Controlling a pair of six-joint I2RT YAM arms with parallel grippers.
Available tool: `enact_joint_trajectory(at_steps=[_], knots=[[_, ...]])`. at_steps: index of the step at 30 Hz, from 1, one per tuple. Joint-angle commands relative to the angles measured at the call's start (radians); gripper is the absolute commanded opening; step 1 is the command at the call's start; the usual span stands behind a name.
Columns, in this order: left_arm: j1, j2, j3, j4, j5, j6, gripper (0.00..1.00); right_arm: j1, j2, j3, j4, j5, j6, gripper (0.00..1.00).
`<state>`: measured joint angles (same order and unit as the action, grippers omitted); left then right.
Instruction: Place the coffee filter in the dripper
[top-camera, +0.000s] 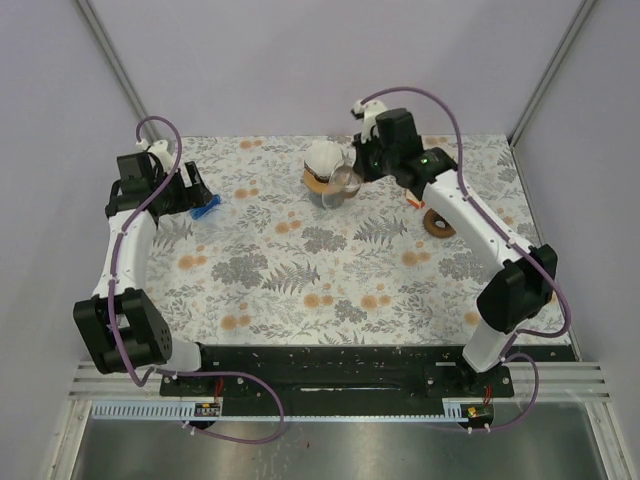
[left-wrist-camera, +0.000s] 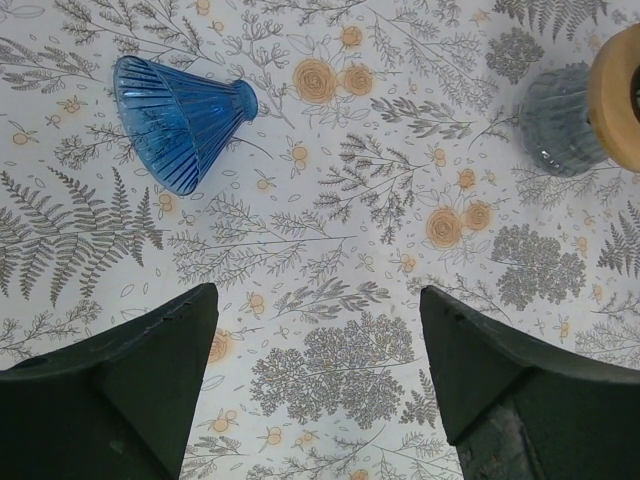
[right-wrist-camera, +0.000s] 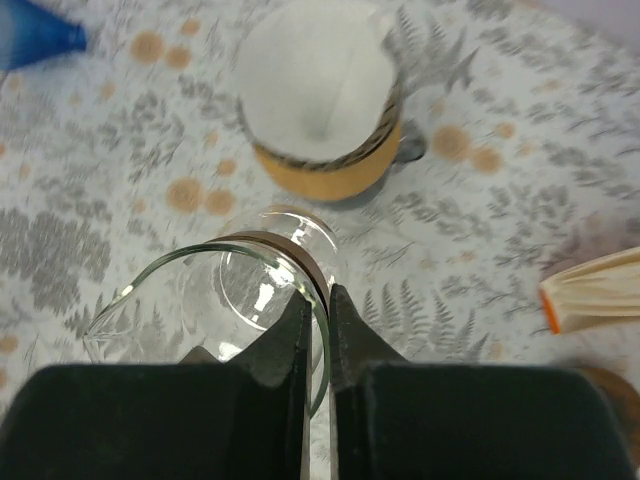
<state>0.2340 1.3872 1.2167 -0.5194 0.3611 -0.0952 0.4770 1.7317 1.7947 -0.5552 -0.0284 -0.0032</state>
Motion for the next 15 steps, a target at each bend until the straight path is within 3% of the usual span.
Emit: enact_joint_trajectory(at_steps=[1, 7, 15], knots=[[0.007, 0.058, 0.041, 0.016, -0.036, 0.031, 0.85, 0.109, -0.092, -0.116, 0.034, -0.073, -0.003, 0.0], [0.007, 0.185, 0.118, -0.034, -0.094, 0.046, 0.82, 0.21, -0.069, -0.245, 0.081, -0.128, 0.075, 0.0], [0.005, 0.292, 0.161, -0.033, -0.126, 0.048, 0.77, 0.281, -0.02, -0.342, 0.15, -0.022, 0.103, 0.0]])
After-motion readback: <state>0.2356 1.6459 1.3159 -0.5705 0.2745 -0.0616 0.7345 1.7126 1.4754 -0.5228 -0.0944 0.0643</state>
